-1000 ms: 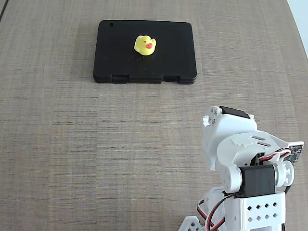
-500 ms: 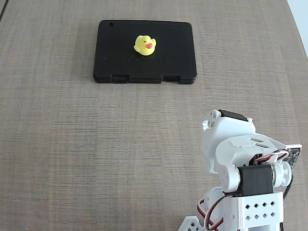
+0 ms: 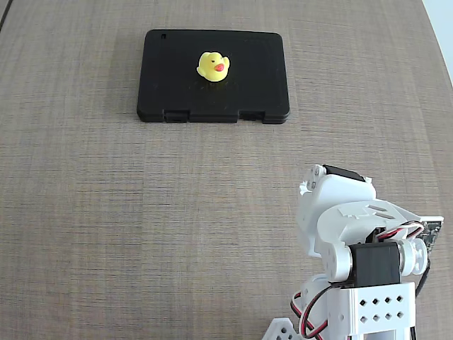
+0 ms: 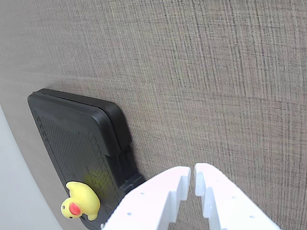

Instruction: Grasp a duck and put it on the black surface.

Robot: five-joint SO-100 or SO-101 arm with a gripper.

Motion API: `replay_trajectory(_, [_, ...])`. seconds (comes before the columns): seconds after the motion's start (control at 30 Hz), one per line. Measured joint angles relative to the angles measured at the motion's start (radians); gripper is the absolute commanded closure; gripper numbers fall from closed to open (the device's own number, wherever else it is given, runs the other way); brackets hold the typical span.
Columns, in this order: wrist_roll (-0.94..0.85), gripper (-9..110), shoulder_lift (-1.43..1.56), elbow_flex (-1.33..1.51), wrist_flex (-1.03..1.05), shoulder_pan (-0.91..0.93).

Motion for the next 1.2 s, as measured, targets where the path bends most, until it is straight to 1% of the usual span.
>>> replay_trajectory(0.13, [-0.003,102,0.0,0.0,0.0,0.0])
replay_trajectory(0.43, [-0.097,102,0.0,0.0,0.0,0.0])
replay_trajectory(1.2, [-0.101,102,0.0,0.0,0.0,0.0])
